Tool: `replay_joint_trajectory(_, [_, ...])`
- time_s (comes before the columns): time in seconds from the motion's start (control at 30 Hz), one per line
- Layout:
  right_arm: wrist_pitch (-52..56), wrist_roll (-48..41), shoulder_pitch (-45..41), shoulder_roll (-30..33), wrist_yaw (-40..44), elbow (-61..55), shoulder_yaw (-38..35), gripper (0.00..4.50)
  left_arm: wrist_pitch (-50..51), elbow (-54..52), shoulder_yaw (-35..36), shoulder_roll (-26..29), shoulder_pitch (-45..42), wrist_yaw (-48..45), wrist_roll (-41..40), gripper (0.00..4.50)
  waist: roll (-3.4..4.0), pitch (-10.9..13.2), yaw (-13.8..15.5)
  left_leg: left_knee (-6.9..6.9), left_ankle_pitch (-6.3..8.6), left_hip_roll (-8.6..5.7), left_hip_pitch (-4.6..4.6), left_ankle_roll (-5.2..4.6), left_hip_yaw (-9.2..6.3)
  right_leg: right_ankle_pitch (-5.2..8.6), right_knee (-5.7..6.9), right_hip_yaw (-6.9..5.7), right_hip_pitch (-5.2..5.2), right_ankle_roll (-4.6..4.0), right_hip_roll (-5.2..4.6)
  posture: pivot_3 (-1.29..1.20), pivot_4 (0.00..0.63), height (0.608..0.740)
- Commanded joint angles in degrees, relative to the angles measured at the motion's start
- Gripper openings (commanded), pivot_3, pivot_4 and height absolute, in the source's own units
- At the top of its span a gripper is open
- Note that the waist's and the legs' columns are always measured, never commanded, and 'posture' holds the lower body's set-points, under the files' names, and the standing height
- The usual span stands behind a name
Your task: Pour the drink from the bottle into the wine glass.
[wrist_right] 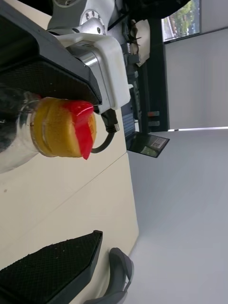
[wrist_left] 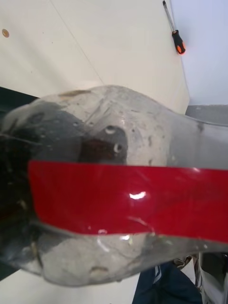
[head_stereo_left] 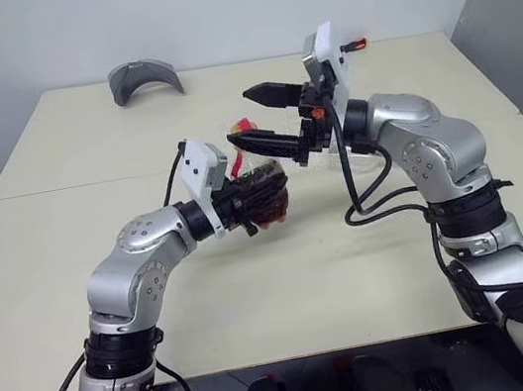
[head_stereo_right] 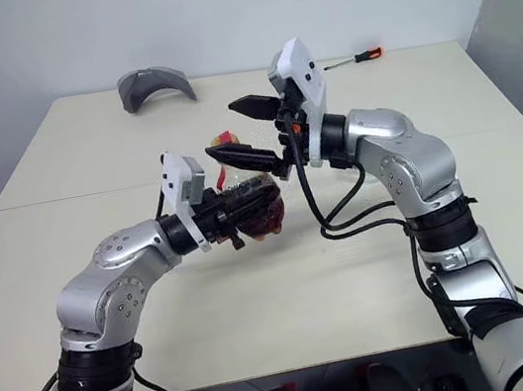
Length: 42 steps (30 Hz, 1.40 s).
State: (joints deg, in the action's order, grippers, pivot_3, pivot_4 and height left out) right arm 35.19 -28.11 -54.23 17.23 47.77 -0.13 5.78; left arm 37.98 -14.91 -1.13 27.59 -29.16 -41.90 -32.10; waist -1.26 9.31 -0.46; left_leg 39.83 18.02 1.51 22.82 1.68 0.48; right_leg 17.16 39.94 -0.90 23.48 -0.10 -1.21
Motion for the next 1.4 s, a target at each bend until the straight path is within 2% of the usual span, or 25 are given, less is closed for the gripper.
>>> replay_joint_trajectory(0.03, [-2.03,1.46,-0.33,1.86,0.72,0.00,-0.79,4.49,-1.49,-1.20,1.05,-0.01,-1.52,-0.28,-0.19,1.04,0.00,0.00,0.00,0.00,0.00,0.00,0.00,0.00,0.00,0.00,0.00,0.00,0.00,0.00,0.00,0.00,0.150,0.740])
replay_joint_trajectory(0.47, [-1.31,0.87,2.00,7.81,2.30,-0.24,-2.60,4.49,-1.65,-0.83,1.43,-0.15,-1.84,-0.62,-0.02,1.04,0.00,0.00,0.05,0.00,0.00,0.00,0.01,-0.01,0.01,0.00,0.00,0.01,0.00,0.00,0.00,0.00,0.150,0.740])
replay_joint_trajectory(0.67, [0.85,-1.81,3.37,8.25,3.72,-3.17,-2.70,4.49,-1.64,-0.94,1.24,-0.18,-1.68,-0.88,-0.02,1.04,0.00,0.00,0.04,0.00,0.01,0.01,0.00,-0.01,0.00,0.00,0.00,0.00,0.00,0.00,0.00,0.00,0.150,0.740])
replay_joint_trajectory(0.83, [3.88,-5.51,3.14,5.18,3.05,-6.53,-2.44,4.49,-1.71,-0.28,0.98,-0.32,-2.51,-1.15,0.17,1.04,0.00,0.00,0.01,0.00,0.01,0.02,0.00,-0.01,0.00,0.00,0.00,0.00,0.00,0.00,0.01,0.00,0.150,0.740])
replay_joint_trajectory(1.1, [2.28,-3.93,0.55,-1.05,0.25,-3.60,-0.97,4.49,-1.69,-0.69,0.31,-0.70,-1.85,-1.67,0.47,1.04,0.00,0.00,0.01,0.01,-0.01,0.01,0.00,0.02,0.00,0.00,0.00,0.00,0.00,0.00,0.01,0.00,0.150,0.740])
replay_joint_trajectory(1.4, [1.69,-3.79,0.06,-2.07,0.19,-2.06,-1.67,4.49,-1.79,-1.26,0.85,-0.08,-1.10,-1.84,0.30,1.04,0.01,0.00,0.00,0.00,-0.02,0.01,0.00,0.04,0.00,0.00,0.00,0.00,0.00,0.00,0.01,0.00,0.150,0.740])
